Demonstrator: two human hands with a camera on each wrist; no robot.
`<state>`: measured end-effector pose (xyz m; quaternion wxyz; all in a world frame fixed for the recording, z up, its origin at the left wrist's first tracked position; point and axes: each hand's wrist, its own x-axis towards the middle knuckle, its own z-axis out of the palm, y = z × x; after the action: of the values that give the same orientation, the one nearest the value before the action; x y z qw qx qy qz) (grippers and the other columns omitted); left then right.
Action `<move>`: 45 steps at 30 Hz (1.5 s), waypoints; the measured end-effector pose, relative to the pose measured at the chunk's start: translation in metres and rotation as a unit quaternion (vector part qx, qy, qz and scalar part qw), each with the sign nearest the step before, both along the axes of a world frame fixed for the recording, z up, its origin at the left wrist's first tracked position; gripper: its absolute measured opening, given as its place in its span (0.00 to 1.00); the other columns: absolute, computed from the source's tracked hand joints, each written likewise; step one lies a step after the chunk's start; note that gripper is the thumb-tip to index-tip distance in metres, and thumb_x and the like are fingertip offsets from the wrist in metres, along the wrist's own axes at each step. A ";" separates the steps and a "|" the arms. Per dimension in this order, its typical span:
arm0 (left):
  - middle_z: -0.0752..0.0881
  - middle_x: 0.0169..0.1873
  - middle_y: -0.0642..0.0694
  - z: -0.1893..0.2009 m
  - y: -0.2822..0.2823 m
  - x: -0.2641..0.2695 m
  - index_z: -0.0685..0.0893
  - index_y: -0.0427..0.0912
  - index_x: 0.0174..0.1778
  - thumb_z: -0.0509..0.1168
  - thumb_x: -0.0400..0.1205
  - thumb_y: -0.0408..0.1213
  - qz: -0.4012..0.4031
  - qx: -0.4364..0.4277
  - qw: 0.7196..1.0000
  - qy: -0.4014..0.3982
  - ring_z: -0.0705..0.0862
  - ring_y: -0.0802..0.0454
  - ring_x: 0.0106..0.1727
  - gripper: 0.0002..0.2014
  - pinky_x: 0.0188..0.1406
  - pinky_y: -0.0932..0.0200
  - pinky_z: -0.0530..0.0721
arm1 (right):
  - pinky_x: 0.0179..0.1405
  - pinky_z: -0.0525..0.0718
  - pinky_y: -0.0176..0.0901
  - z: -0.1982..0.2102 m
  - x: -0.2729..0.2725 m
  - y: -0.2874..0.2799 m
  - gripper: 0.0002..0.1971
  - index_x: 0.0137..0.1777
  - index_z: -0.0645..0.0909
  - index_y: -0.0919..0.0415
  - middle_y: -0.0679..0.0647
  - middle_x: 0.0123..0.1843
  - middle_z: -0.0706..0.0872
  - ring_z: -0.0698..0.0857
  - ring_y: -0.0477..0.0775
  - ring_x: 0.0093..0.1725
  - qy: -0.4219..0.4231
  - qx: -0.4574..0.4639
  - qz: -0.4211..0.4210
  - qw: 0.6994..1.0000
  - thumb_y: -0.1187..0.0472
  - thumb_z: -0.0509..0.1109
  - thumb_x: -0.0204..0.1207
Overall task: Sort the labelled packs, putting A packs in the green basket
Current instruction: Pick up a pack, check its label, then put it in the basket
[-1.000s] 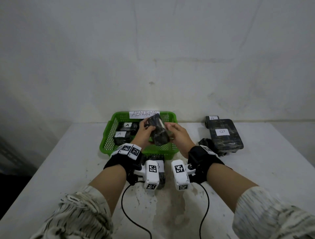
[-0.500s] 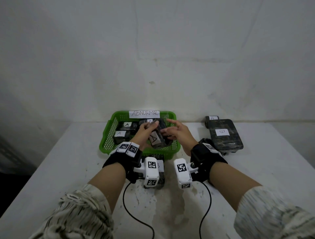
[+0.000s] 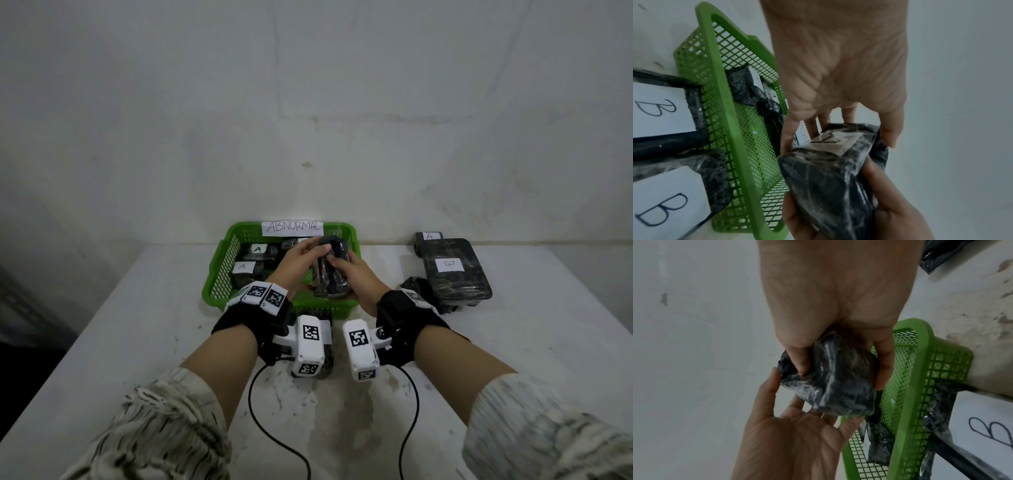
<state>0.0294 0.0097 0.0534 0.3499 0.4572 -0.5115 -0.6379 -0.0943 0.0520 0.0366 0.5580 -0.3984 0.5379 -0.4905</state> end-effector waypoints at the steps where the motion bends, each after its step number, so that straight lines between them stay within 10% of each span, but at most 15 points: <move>1: 0.82 0.58 0.45 -0.001 -0.001 -0.001 0.78 0.45 0.66 0.65 0.81 0.36 0.000 -0.007 1.000 -0.005 0.79 0.48 0.60 0.17 0.63 0.38 0.78 | 0.63 0.83 0.57 0.001 0.000 0.000 0.14 0.69 0.72 0.53 0.57 0.64 0.84 0.84 0.58 0.62 0.004 -0.007 0.007 1.000 0.57 0.62 0.85; 9: 0.80 0.64 0.35 -0.011 -0.005 -0.002 0.71 0.40 0.69 0.63 0.80 0.28 0.033 -0.010 0.999 -0.028 0.79 0.39 0.64 0.21 0.66 0.36 0.78 | 0.63 0.82 0.57 -0.006 -0.002 -0.003 0.28 0.79 0.66 0.59 0.57 0.61 0.84 0.85 0.59 0.58 0.041 0.010 0.035 0.998 0.69 0.66 0.79; 14: 0.76 0.67 0.41 -0.012 -0.003 0.000 0.60 0.49 0.78 0.59 0.84 0.29 0.017 -0.015 1.000 -0.003 0.79 0.41 0.64 0.28 0.57 0.41 0.83 | 0.50 0.86 0.47 -0.003 -0.006 0.002 0.34 0.81 0.60 0.46 0.56 0.64 0.83 0.86 0.55 0.56 -0.004 -0.002 0.059 0.998 0.65 0.69 0.79; 18: 0.71 0.68 0.48 -0.018 -0.004 0.008 0.58 0.61 0.79 0.58 0.83 0.55 0.004 0.110 0.992 0.059 0.77 0.34 0.67 0.29 0.54 0.34 0.82 | 0.36 0.80 0.42 0.003 -0.012 0.005 0.35 0.80 0.62 0.41 0.62 0.69 0.80 0.85 0.57 0.56 -0.041 -0.006 0.090 0.995 0.66 0.70 0.78; 22: 0.81 0.61 0.38 -0.021 -0.003 0.011 0.75 0.49 0.66 0.52 0.78 0.66 -0.052 0.172 0.979 0.092 0.80 0.32 0.65 0.29 0.66 0.34 0.77 | 0.30 0.70 0.41 0.002 -0.011 0.001 0.27 0.77 0.70 0.47 0.58 0.59 0.86 0.84 0.56 0.49 -0.017 -0.005 0.045 0.999 0.59 0.71 0.78; 29: 0.72 0.72 0.38 -0.025 -0.003 0.015 0.53 0.64 0.80 0.71 0.72 0.54 -0.099 0.121 0.988 0.020 0.82 0.32 0.62 0.43 0.43 0.50 0.82 | 0.54 0.80 0.51 0.000 -0.011 -0.002 0.22 0.75 0.73 0.58 0.61 0.66 0.84 0.84 0.57 0.59 -0.052 -0.006 0.026 0.998 0.60 0.68 0.81; 34: 0.73 0.72 0.40 -0.026 -0.006 0.014 0.57 0.62 0.79 0.71 0.69 0.56 -0.093 0.107 0.990 0.000 0.84 0.33 0.59 0.43 0.64 0.36 0.77 | 0.49 0.76 0.48 -0.006 -0.012 0.001 0.19 0.73 0.74 0.57 0.63 0.64 0.82 0.79 0.60 0.60 -0.067 0.003 0.057 0.996 0.65 0.62 0.82; 39: 0.75 0.70 0.37 -0.027 -0.004 0.017 0.54 0.61 0.80 0.70 0.74 0.46 -0.109 0.094 0.990 0.003 0.87 0.39 0.48 0.41 0.29 0.58 0.84 | 0.36 0.80 0.38 0.000 -0.012 -0.001 0.20 0.74 0.73 0.65 0.59 0.55 0.84 0.81 0.53 0.46 -0.044 -0.006 0.041 0.998 0.67 0.61 0.83; 45: 0.80 0.66 0.36 -0.027 -0.006 0.021 0.58 0.61 0.78 0.65 0.80 0.48 -0.093 0.077 0.993 -0.003 0.88 0.40 0.46 0.32 0.29 0.57 0.83 | 0.47 0.87 0.40 -0.002 -0.014 0.001 0.17 0.73 0.73 0.62 0.62 0.60 0.83 0.84 0.57 0.49 -0.093 -0.003 0.066 0.993 0.65 0.58 0.85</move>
<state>0.0502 0.0040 0.0259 0.2513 0.4349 -0.5019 -0.7041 -0.1088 0.0532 0.0347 0.6355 -0.3872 0.4544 -0.4897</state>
